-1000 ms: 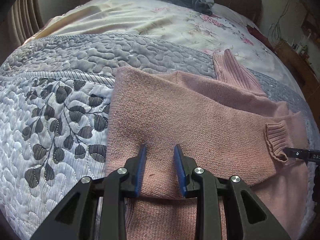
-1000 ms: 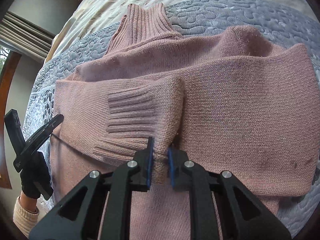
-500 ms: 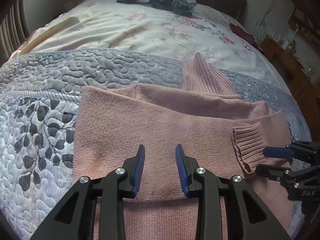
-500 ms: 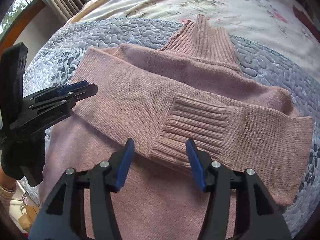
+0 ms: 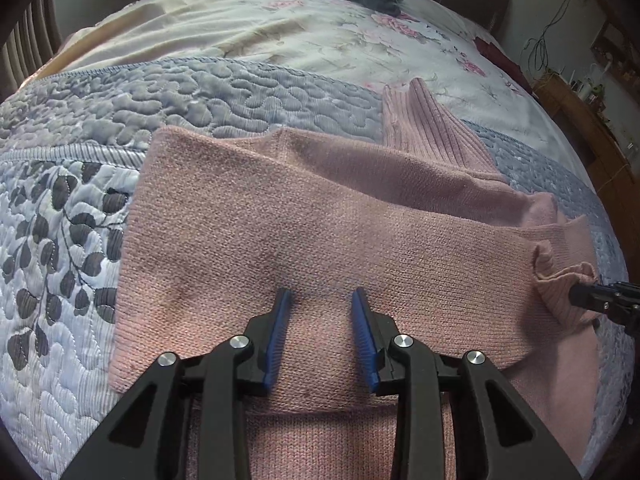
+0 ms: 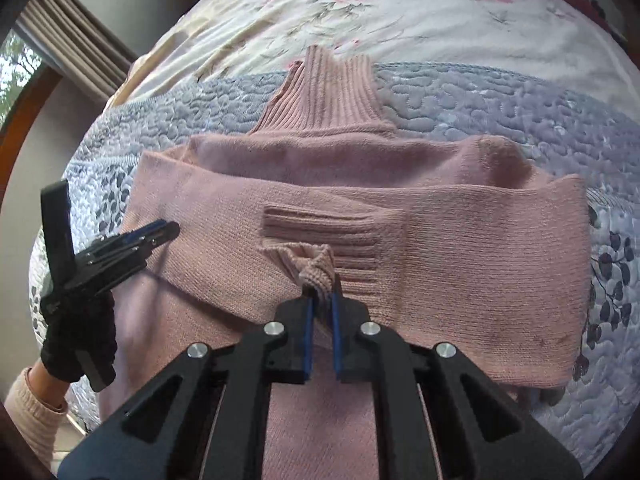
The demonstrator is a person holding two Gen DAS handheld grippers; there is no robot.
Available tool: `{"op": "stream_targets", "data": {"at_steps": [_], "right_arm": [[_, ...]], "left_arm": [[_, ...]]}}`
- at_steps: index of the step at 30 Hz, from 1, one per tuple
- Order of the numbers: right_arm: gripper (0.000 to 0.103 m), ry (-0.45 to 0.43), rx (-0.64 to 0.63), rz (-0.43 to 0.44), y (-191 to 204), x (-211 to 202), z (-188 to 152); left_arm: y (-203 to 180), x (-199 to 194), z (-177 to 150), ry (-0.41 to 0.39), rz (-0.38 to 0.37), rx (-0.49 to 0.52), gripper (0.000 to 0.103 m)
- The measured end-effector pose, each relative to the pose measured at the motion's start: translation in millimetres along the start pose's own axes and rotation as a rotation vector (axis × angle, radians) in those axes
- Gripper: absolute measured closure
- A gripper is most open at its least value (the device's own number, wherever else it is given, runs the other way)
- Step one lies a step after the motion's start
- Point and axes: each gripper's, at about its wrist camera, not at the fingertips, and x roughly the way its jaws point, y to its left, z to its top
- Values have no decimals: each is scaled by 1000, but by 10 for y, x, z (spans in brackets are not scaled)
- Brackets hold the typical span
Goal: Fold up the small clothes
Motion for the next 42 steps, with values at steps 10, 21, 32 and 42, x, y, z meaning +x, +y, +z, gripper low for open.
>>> {"op": "stream_targets", "data": {"at_steps": [10,21,32,42], "right_arm": [[97,-7,176,-66,-949,-324,-234],[90,-56,174,-40,-985,-452,-205],[94,32,123,-54,-1080,115,-228],[73,62,122,68,-940,-74,300]], "left_arm": [[-4,17,-3,-14,13,2,70],[-229,-223,149,-64,17,20,67],[-440,134,-20,-28,25,141,61],[-599,-181,544,-28,-35,131,56]]}}
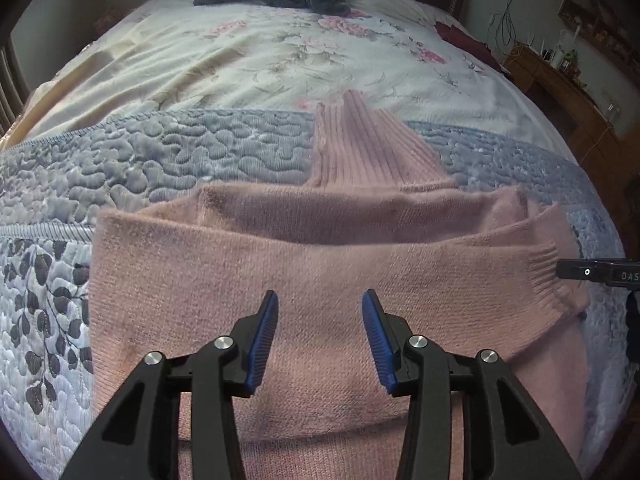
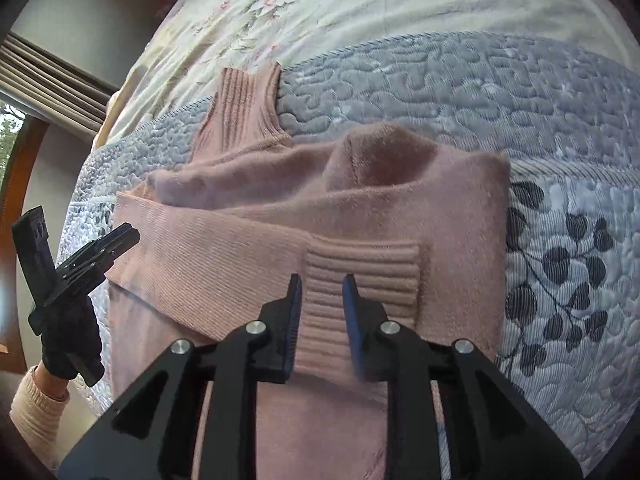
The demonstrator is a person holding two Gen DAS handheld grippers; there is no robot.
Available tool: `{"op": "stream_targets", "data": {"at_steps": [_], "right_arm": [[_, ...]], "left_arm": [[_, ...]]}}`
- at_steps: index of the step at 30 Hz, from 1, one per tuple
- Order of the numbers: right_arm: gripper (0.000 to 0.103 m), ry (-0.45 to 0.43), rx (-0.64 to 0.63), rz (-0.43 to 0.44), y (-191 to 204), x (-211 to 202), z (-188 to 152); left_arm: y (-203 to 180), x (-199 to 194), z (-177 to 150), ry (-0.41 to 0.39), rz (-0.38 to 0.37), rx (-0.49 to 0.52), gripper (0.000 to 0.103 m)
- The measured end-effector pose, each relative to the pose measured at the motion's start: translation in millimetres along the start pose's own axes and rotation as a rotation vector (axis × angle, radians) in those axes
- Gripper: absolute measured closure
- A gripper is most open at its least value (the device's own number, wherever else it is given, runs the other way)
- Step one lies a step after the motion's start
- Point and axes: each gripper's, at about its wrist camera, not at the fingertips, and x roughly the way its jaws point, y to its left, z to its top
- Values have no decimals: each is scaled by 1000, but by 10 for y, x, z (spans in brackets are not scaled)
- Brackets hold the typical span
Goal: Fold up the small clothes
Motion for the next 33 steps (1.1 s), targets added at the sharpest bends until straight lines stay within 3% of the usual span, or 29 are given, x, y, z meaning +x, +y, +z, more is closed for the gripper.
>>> {"op": "stream_targets", "data": {"at_steps": [2,5,9,13,18,20,24,25,26,27,33], "right_arm": [[69,-8,14,13,87,22,266],[68,6,63,85,162,158,716],[61,26,31,77,308,410,1263],[56,54,17,98,339,680,1630],[54,106,28,105,287,1077,1837],[54,121,37,113,269,1227,1873],[54,121,40,148,285,1397,1894],[56,114,39,149,295,1409,1900],[70,108,37,155,315,1423,1925],[95,108,36,173,321,1427,1932],[95,34,27,156,324,1196,1921]], "left_arm": [[-5,21,261,-6,4,-20,53],[61,267,608,58,-17,-74,52],[112,609,934,97,0,-67,52],[213,1000,1173,150,-47,-74,52],[220,1375,1287,212,-143,-60,52],[201,1485,1312,229,-145,-43,51],[227,1566,1352,219,-218,-89,52],[237,1570,1355,209,-228,-104,60],[246,1584,1350,211,-258,-123,92],[249,1594,1341,213,-266,-140,94],[244,1375,1399,105,-278,-151,95]]}}
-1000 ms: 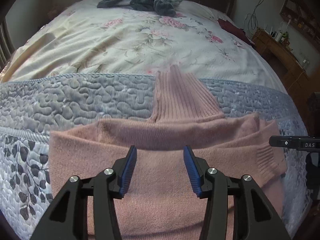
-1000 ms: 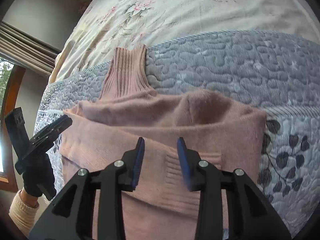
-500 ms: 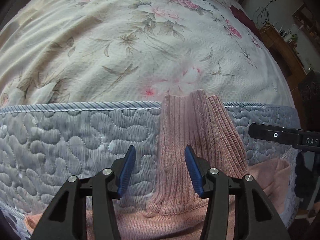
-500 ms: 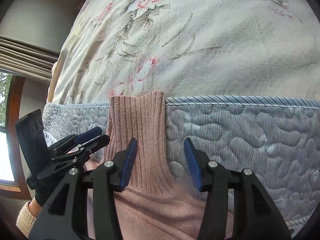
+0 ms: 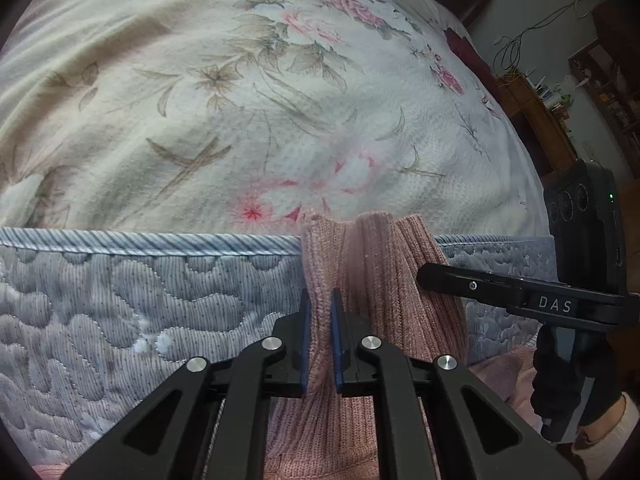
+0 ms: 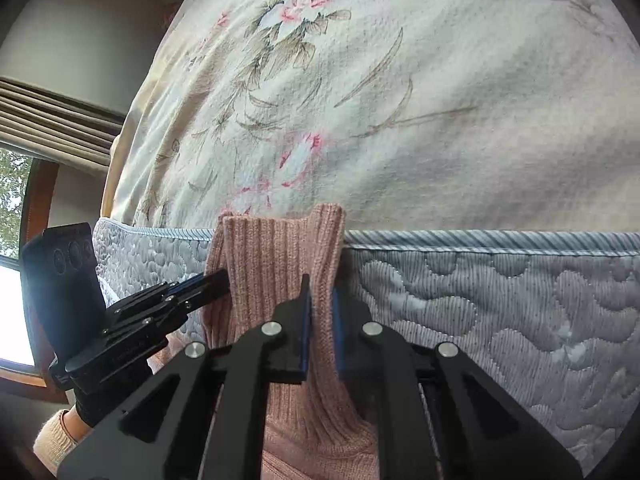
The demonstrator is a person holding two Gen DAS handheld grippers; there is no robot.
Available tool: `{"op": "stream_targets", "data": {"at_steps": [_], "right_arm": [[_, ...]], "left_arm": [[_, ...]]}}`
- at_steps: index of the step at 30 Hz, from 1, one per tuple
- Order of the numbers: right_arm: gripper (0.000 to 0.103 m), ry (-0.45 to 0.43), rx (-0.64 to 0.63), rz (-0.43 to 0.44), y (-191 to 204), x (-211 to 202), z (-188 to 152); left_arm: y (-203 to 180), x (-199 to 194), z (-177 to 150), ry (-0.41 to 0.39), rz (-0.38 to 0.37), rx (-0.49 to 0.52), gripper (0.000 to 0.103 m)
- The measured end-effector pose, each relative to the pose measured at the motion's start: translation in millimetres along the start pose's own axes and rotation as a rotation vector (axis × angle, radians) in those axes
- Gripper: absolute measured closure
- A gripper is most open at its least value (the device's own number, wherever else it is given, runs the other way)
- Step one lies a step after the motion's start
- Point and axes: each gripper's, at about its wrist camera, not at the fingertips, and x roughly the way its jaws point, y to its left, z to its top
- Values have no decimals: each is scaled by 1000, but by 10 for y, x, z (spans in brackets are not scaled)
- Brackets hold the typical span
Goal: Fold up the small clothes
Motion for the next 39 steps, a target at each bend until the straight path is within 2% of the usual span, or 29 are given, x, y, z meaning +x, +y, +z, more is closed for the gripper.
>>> {"op": "stream_targets", "data": {"at_steps": [2,6,10,16,19,24,29,31,33,34,35,36,39], "right_arm": [[95,-38,0,14,15,-160,-50],[95,-94,-51,92,145,-512,-274],[95,-125,-116,127,297,-789,-597],[95,-120,-192,131,458,-999,-1084],[94,-92,-229,120,494,-1034,-1387],[90,-13,-284,54,466,-900,-1871],[85,69,-313,-7,365,-719,-2284],[82,98,-285,0,292,-692,-2388],[78,102,-247,27,227,-753,-2470],[74,96,-228,49,214,-797,-2485],[64,81,-211,70,213,-866,-2504],[58,55,-187,93,207,-938,-2507],[54,42,-93,163,182,-983,-2459]], "left_arm": [[-25,-172,-8,-46,-37,-5,95],[-174,-560,-187,-115,-77,69,95],[-256,-935,-475,-153,-115,118,95],[-279,-1238,-950,-164,-146,143,95],[-298,-1287,-1217,-133,-163,165,95],[-256,-1217,-1709,-42,-145,192,95],[-66,-1185,-2087,39,-148,148,94],[14,-1232,-2199,58,-152,121,94],[69,-1303,-2250,69,-197,73,95],[81,-1334,-2248,73,-222,47,95],[79,-1350,-2233,78,-233,28,95],[73,-1333,-2221,88,-226,9,94],[38,-1212,-2204,128,-217,-40,90]]}}
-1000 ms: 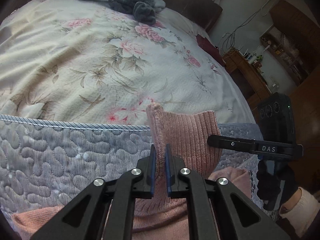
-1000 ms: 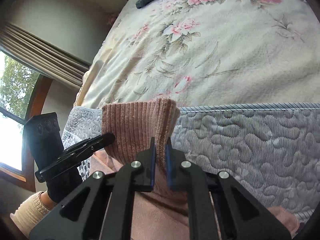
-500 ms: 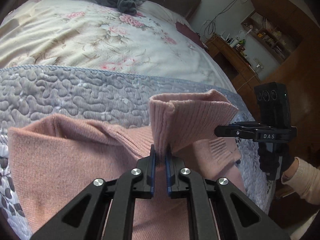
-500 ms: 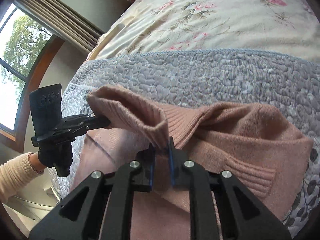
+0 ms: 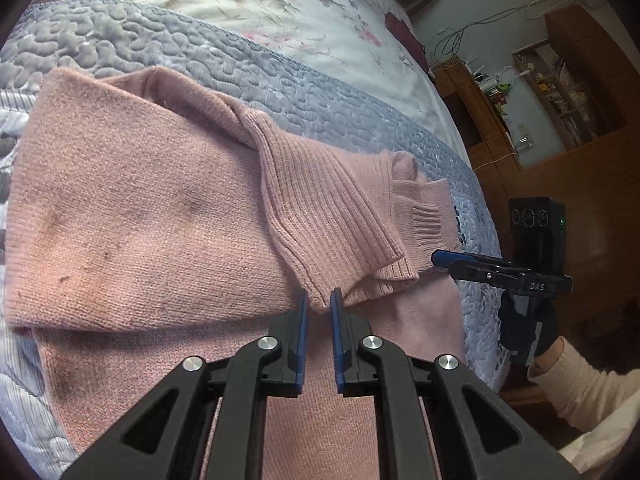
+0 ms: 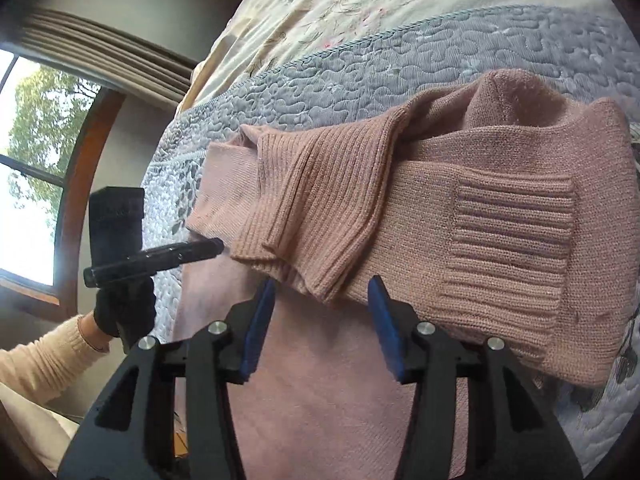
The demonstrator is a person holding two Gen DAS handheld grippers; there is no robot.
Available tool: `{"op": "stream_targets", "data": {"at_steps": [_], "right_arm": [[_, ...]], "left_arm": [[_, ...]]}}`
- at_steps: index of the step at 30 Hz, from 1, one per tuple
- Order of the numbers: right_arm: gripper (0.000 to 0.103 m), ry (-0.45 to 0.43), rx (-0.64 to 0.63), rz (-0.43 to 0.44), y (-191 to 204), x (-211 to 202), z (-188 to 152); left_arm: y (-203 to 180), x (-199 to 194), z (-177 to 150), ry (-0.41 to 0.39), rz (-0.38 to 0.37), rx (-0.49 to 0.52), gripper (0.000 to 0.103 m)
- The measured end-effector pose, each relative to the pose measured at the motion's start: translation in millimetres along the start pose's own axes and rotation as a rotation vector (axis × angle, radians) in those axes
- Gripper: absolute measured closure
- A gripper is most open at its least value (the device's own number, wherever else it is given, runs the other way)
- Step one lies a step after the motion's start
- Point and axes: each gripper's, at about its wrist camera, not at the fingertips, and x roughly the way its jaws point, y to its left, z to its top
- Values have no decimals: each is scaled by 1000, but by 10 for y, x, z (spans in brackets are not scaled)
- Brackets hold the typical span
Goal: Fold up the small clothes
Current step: 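Fold the collar down over the folded sleeves and release with the left gripper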
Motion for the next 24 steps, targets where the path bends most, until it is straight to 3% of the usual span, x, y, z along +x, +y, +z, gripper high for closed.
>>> {"op": "stream_targets", "data": {"at_steps": [6,7,8,9,10,13,16,20,24], "right_arm": [[56,44,128,13,-113,374,94],[60,48,146,25,-133,439,98],[73,56,160,42,-157,489,96],[89,71,175,56,-173,527,98],[94,77,187,66,-184,542,100],[95,30,182,60,-168,377,122],[96,-4,177,33,-201,209,121],[96,58,176,-33,-287,389,57],[96,46,165,-57,-315,477,9]], "left_arm": [[-42,265,121,7,-16,-69,78],[-36,327,140,14,-16,-82,78],[-29,382,151,24,-9,-92,80],[-18,410,159,26,-3,-102,89],[-8,413,167,20,-6,-112,92],[-27,279,188,-34,-22,-114,92],[-48,174,189,-58,7,-68,92],[130,278,127,-17,49,-90,92],[186,311,85,-35,49,-83,91]]}}
